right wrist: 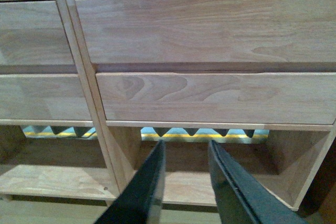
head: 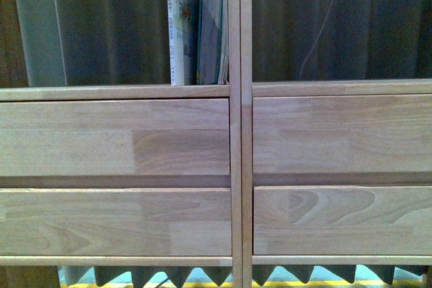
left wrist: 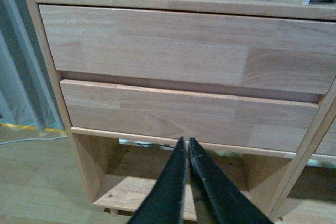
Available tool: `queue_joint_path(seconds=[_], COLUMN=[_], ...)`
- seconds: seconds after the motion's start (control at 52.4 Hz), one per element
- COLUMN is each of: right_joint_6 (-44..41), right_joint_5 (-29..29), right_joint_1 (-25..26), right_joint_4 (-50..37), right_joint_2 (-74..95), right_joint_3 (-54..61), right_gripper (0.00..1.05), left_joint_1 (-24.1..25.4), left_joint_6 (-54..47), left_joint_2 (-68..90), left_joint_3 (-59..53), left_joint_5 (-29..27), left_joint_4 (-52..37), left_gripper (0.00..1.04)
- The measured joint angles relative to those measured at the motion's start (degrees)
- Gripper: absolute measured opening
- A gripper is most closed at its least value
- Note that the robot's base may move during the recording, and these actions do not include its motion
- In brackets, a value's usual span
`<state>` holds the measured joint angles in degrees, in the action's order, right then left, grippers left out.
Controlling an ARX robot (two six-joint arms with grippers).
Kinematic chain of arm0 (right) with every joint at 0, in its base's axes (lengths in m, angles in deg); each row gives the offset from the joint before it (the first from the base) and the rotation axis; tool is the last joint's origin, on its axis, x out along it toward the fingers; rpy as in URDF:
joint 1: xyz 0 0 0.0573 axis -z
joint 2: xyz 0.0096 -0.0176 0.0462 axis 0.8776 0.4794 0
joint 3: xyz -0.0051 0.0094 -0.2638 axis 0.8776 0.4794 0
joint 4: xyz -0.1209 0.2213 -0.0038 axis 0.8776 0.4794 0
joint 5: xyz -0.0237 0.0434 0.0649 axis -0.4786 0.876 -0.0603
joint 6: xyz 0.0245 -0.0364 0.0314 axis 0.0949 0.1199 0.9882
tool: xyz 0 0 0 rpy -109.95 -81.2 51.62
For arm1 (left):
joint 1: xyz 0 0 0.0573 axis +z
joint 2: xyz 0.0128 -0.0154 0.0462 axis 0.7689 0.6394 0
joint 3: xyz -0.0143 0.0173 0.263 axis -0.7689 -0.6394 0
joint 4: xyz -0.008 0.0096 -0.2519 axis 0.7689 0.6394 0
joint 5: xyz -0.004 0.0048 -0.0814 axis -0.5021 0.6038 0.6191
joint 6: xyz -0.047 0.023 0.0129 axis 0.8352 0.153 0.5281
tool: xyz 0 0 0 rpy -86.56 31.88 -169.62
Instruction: Organize books on shelf
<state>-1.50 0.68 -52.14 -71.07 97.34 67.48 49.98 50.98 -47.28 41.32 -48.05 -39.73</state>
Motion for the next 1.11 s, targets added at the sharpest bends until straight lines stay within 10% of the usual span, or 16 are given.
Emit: queue_joint_path(seconds=[0.134, 1.108], right_joint_6=[-1.01, -1.42], right_joint_5=[-7.80, -8.55], right_joint_1=[-8.13, -9.01], right_joint_4=[-0.44, -2.36], right_joint_2=[-1.99, -9.27], right_joint_3=[2.60, 11.02], right_gripper=[0.02, 0.03], left_joint_1=[0.04, 0.09], left_joint_6=[-0.15, -0.24], left_joint_2=[-2.97, -23.32], left_joint_3=[-4.55, -18.23], left_joint_5=[0.33, 0.31], left_joint_4=[-1.09, 4.35], left_gripper=[0.03, 0.03])
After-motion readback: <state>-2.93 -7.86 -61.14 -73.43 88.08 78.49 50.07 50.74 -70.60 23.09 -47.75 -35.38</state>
